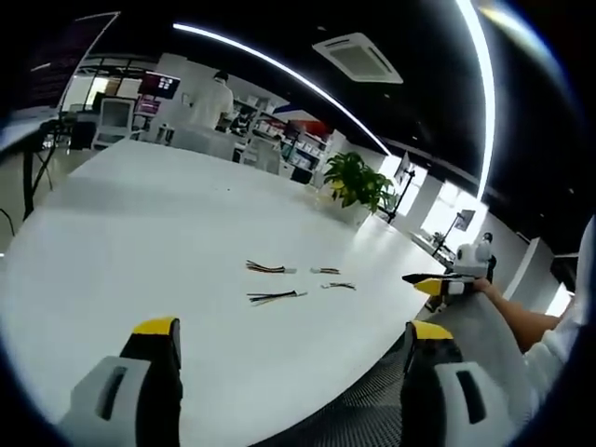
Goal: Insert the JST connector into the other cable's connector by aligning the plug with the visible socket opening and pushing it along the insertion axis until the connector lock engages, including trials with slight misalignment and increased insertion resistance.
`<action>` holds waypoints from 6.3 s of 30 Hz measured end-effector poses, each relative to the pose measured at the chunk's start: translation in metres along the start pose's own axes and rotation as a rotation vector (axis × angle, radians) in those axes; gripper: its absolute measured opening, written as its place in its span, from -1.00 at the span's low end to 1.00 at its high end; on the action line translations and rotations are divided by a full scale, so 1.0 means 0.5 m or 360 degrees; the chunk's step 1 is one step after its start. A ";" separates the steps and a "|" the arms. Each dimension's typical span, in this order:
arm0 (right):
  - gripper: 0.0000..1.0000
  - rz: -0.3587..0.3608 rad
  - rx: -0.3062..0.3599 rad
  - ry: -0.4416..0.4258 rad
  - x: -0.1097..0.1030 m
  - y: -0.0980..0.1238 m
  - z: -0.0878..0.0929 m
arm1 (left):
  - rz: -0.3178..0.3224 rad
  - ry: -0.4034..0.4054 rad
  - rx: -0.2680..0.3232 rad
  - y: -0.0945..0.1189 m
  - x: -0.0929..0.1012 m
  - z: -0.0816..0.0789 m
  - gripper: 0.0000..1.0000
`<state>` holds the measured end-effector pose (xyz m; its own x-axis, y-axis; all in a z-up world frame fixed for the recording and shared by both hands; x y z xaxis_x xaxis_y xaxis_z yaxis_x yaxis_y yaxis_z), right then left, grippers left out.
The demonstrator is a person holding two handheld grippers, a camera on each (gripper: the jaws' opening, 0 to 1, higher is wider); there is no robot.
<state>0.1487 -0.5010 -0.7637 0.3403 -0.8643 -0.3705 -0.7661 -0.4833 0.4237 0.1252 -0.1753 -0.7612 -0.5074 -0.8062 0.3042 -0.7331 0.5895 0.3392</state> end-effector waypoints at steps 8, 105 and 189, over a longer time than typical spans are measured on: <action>0.61 0.0087 0.0040 -0.0058 0.028 0.009 -0.006 | 0.0178 -0.0082 -0.0005 -0.012 0.044 -0.007 0.97; -0.08 -0.0567 -0.0090 0.0511 -0.009 -0.324 -0.191 | 0.0795 -0.0619 -0.0028 -0.392 -0.029 -0.122 0.81; -0.92 -0.0948 -0.0588 0.1211 -0.114 -0.354 -0.011 | 0.1162 -0.1313 -0.0149 -0.426 0.057 -0.032 -1.00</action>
<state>0.2679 -0.3670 -0.8128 0.9626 -0.2683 -0.0371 -0.1889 -0.7634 0.6176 0.2740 -0.3229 -0.8106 -0.9759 -0.0289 -0.2161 -0.1148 0.9107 0.3968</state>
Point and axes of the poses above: the point that each gripper's makers call its tool centre point, and the gripper's own axes: y roughly backward along the fingers, x roughly to its right, z roughly out of its underside, the point moved 2 cm from there along y, roughly backward along the fingers, and after that the axes turned 7 degrees about -y, right-handed, at the moved point
